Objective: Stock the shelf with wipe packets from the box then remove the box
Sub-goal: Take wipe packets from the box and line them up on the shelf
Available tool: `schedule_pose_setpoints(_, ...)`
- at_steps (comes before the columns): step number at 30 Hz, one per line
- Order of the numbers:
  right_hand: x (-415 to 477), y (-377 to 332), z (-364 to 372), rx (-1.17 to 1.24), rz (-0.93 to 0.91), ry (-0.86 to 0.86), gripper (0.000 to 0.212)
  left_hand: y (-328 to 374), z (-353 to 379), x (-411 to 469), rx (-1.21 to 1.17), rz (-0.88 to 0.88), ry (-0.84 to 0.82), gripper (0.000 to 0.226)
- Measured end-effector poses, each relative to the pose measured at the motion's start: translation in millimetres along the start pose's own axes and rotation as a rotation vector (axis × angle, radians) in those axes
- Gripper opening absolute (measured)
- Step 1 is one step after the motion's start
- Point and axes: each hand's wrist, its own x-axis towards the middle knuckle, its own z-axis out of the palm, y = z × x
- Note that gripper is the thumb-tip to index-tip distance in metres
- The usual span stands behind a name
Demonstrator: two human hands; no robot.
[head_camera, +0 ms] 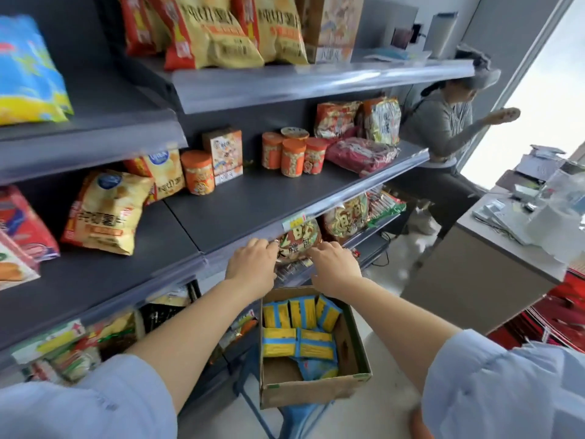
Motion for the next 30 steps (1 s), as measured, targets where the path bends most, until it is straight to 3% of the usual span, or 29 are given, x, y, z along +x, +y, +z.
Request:
schedule_pose_setpoints(11, 51, 55, 96, 0.074, 0.024, -0.254, 0.047, 31, 106, 57, -0.059, -0.007, -0.261, 0.034)
schedule_pose_setpoints(15, 64, 69, 129, 0.088, -0.002, -0.324, 0.046, 39, 140, 68, -0.05, -0.032, -0.344, 0.041)
schedule_pose_setpoints(25, 86, 92, 238, 0.068, -0.18, -0.529, 0.053, 47, 242, 61, -0.129, -0.296, -0.532, 0.043)
schedule_pose_setpoints(30, 83, 98, 295, 0.053, -0.216, -0.577, 0.059, 47, 296, 53, -0.102, -0.346, -0.574, 0.044)
